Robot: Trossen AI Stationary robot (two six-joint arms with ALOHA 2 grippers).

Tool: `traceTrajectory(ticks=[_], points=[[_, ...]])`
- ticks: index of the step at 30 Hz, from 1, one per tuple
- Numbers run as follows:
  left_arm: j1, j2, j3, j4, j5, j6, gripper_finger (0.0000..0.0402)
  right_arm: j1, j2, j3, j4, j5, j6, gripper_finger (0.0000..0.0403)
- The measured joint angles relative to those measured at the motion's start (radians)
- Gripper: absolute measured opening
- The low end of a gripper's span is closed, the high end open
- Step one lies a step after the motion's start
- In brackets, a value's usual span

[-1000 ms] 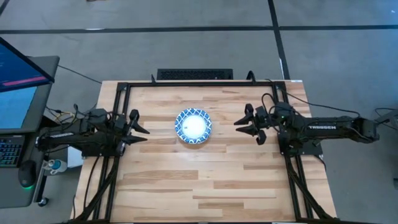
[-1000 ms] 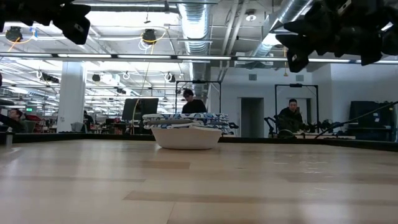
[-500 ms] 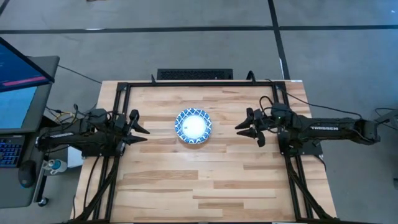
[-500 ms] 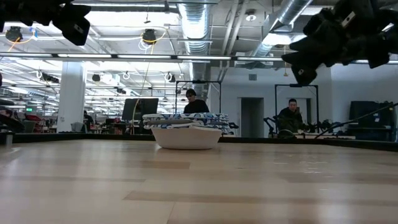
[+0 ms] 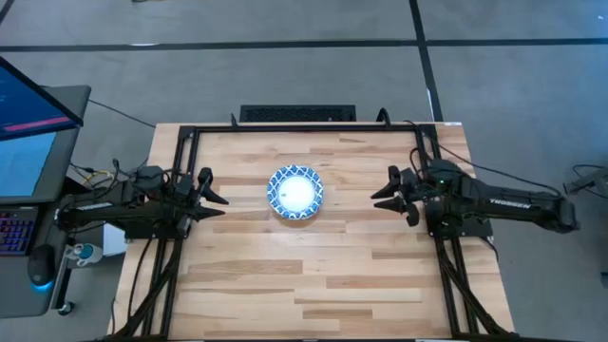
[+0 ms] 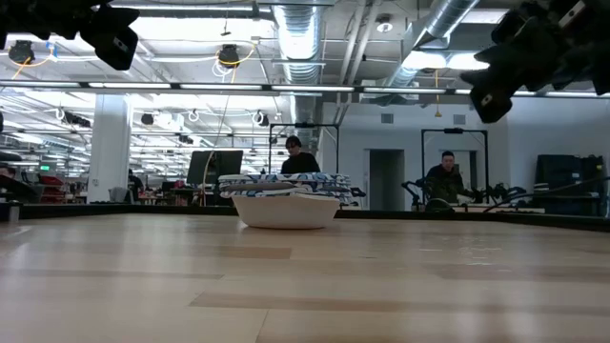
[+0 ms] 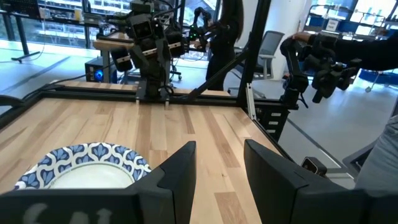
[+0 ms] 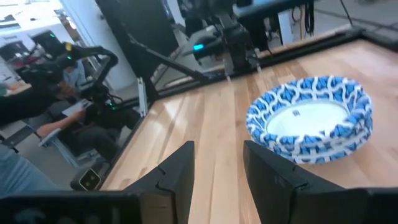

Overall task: Nest bowls inside each other
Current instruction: Return to Home Position

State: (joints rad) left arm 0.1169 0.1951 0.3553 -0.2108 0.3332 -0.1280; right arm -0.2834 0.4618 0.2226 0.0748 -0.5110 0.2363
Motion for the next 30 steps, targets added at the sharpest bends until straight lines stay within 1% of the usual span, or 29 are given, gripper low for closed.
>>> traceTrajectory(ticks=[8,11,16,25,30], points=[[0.000,0.000,0.000,0.000,0.000,0.000,0.0125,0.060,-0.154,0.000,-0.017,0.000,0.000,0.0159],[0.000,0.000,0.000,0.000,0.000,-0.023,0.0125,0.082,-0.196,0.000,-0.018,0.000,0.000,0.0159],[0.000,0.000,0.000,0.000,0.000,-0.049,0.0125,0.100,-0.241,0.000,-0.018,0.000,0.000,0.0159],[0.000,0.000,0.000,0.003,0.000,-0.052,0.0125,0.100,-0.318,0.000,-0.018,0.000,0.000,0.0159],[0.000,0.000,0.000,0.054,0.001,-0.049,0.0125,0.100,-0.339,0.000,-0.018,0.000,0.000,0.0159]])
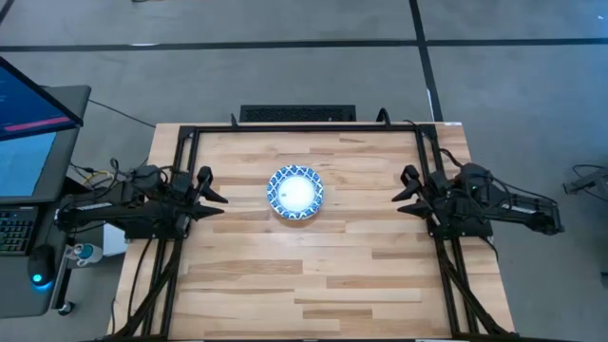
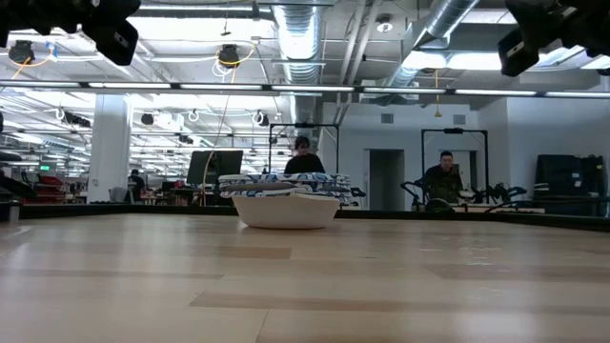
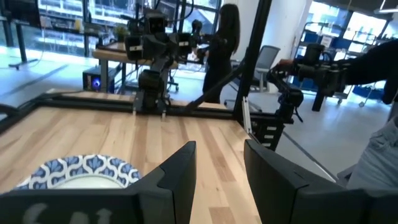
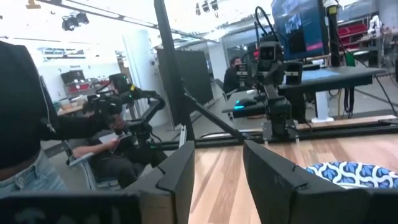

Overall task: Nest bowls inside each other
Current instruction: Return to Home Position

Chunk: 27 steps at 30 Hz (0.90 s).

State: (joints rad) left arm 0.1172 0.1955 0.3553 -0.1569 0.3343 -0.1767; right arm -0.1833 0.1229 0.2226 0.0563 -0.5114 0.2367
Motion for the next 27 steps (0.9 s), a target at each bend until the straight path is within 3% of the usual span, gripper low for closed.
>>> traceTrajectory(ticks=[10,17,27], points=[[0.000,0.000,0.000,0.075,0.002,-0.028,0.0125,0.000,-0.006,0.000,-0.002,0.000,0.000,0.0159],[0.000,0.000,0.001,0.149,0.087,-0.048,0.0125,0.000,-0.005,0.000,-0.009,0.000,0.000,0.0159],[0.000,-0.107,0.001,0.128,0.036,-0.021,0.0125,0.000,-0.005,0.000,-0.014,0.000,0.000,0.0159]])
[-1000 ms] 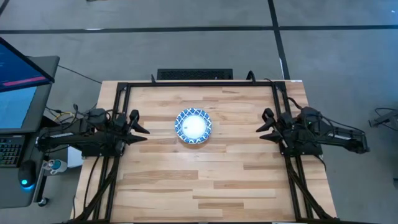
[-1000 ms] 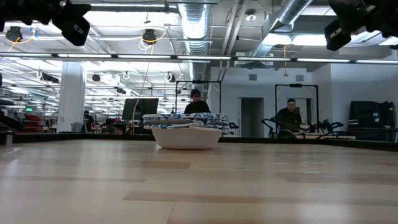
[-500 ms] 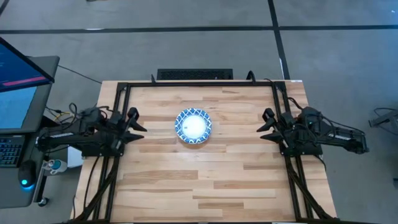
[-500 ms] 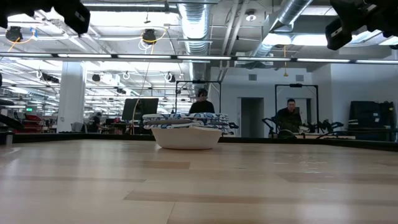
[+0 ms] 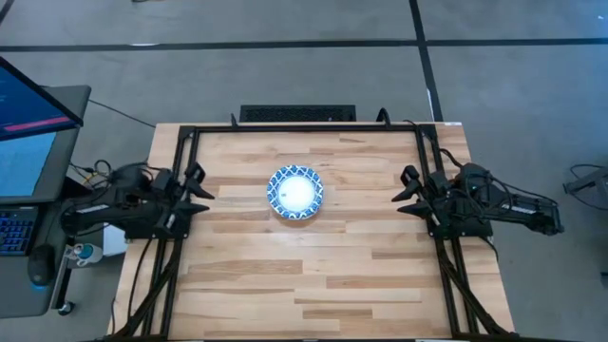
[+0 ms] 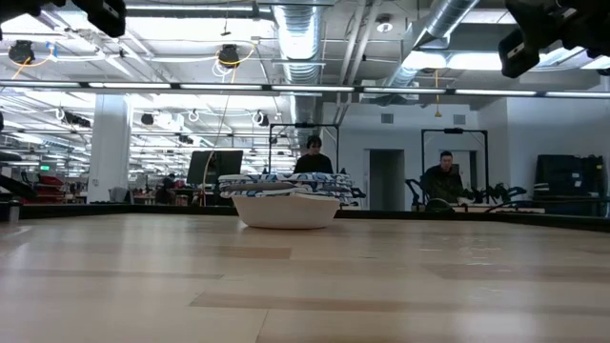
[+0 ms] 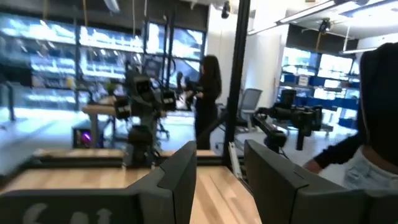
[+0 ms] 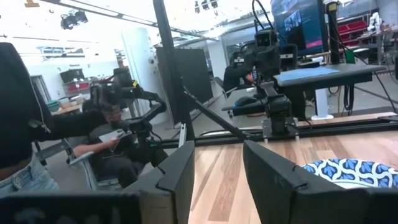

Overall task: Nest bowls inside each other
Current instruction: Return to Home Position

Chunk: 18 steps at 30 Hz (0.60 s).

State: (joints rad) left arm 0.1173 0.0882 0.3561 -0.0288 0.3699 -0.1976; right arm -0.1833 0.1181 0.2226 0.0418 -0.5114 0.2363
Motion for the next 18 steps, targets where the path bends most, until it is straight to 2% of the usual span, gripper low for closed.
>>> traceTrajectory(ticks=[4,11,18], points=[[0.000,-0.089,0.000,-0.045,-0.060,0.053,0.0125,0.000,0.000,0.000,-0.001,0.000,0.000,0.0159],[0.000,-0.071,-0.004,-0.097,-0.077,0.027,0.0125,0.000,0.000,0.000,-0.008,0.000,0.000,0.0159],[0.000,-0.071,-0.005,-0.080,-0.139,0.154,0.0125,0.000,0.000,0.000,-0.012,-0.003,0.000,0.0159]])
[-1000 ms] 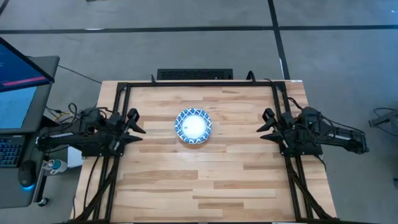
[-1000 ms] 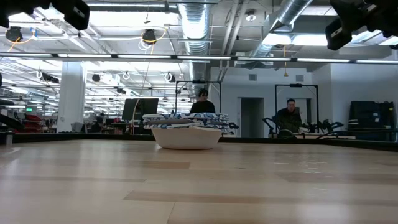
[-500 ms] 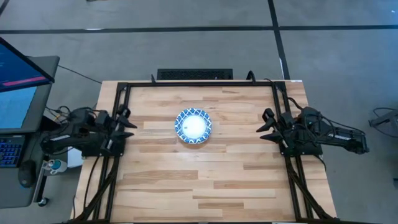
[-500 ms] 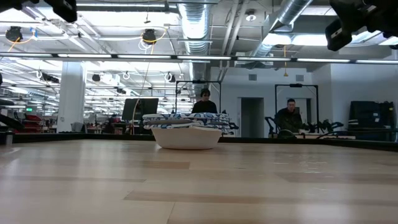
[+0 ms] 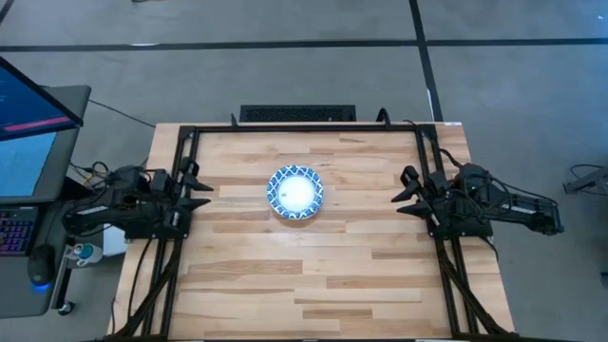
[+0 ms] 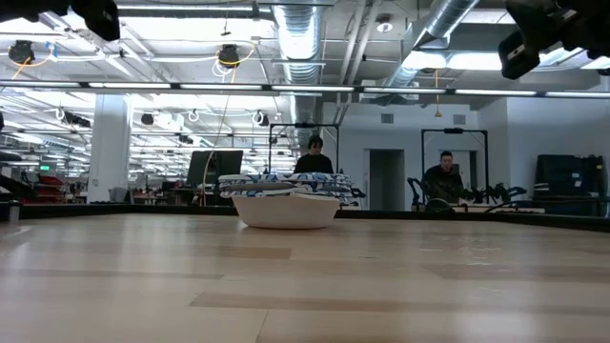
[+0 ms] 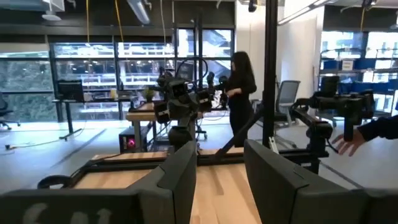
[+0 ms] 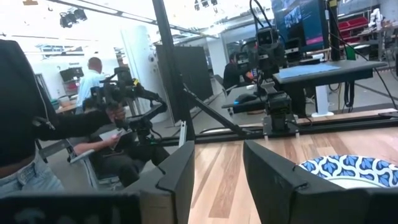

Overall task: Nest bowls inside each other
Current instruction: Return to Home Position

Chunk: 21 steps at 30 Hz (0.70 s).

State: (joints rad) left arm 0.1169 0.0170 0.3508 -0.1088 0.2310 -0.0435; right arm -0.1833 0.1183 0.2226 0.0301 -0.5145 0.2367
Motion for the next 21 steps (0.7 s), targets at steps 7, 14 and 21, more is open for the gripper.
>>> traceTrajectory(ticks=[7,14,21], points=[[0.000,0.000,0.000,-0.016,0.011,-0.091,0.0125,0.000,0.000,0.000,-0.001,0.000,0.000,0.0159],[0.000,0.000,0.000,-0.061,0.016,-0.133,0.0125,0.000,0.000,0.000,-0.001,0.000,0.000,0.0159],[0.000,0.000,0.000,-0.230,0.009,-0.126,0.0125,0.000,0.000,0.000,-0.001,0.000,0.000,0.0159]])
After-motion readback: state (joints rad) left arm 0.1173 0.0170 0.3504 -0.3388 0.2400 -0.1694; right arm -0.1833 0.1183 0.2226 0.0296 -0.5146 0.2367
